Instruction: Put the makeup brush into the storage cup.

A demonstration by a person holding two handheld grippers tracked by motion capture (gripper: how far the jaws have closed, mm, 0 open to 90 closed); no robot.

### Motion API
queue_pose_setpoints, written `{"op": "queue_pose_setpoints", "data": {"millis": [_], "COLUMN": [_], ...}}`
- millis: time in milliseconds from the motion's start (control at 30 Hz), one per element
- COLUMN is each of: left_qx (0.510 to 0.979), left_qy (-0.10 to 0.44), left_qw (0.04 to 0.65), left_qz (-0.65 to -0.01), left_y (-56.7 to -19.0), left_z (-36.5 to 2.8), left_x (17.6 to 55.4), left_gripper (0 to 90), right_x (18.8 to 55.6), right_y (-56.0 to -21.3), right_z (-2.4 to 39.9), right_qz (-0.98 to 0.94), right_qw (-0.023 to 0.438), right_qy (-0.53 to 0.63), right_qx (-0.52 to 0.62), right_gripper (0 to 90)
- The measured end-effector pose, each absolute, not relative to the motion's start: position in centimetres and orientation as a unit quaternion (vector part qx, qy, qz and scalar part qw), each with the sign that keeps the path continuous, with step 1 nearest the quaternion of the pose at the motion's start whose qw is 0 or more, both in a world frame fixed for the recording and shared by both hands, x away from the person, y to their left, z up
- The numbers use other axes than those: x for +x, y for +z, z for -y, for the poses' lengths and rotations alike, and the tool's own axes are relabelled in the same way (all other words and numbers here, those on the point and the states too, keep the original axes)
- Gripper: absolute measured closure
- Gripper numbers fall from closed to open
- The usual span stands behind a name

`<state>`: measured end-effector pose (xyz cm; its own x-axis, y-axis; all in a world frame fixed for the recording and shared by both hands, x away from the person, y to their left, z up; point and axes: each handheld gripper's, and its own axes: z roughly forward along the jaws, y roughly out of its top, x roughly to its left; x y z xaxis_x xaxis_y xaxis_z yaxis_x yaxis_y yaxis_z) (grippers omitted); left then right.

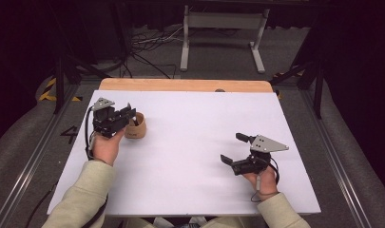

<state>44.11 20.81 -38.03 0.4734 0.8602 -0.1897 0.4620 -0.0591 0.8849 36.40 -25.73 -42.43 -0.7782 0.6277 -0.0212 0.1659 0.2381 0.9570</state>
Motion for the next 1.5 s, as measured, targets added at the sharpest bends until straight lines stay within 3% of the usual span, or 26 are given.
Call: {"op": "queue_pose_setpoints", "data": {"millis": [167, 567, 1033, 1500], "left_qx": [0.693, 0.676, 0.686, 0.708], "left_qy": [0.219, 0.224, 0.218, 0.174], "left_qw": [0.495, 0.543, 0.588, 0.602], "left_qz": [-0.476, -0.445, -0.369, -0.327], "left_y": [-37.9, -36.9, -36.8, -39.9], "left_z": [-21.1, -22.7, -23.6, -24.3], "left_x": [43.8, 41.0, 37.0, 35.5], "left_gripper": [41.3, 17.0, 7.8, 3.0], "right_x": [36.4, 36.9, 36.8, 36.1], "right_y": [-42.5, -42.1, -41.4, -41.6], "right_z": [25.8, 25.9, 28.2, 30.5], "right_qz": [-0.758, -0.759, -0.755, -0.747], "right_qw": [0.203, 0.207, 0.223, 0.224], "right_qy": [0.562, 0.561, 0.556, 0.565], "right_qx": [0.259, 0.257, 0.265, 0.27], "right_gripper": [0.3, 0.3, 0.0, 0.0]}}
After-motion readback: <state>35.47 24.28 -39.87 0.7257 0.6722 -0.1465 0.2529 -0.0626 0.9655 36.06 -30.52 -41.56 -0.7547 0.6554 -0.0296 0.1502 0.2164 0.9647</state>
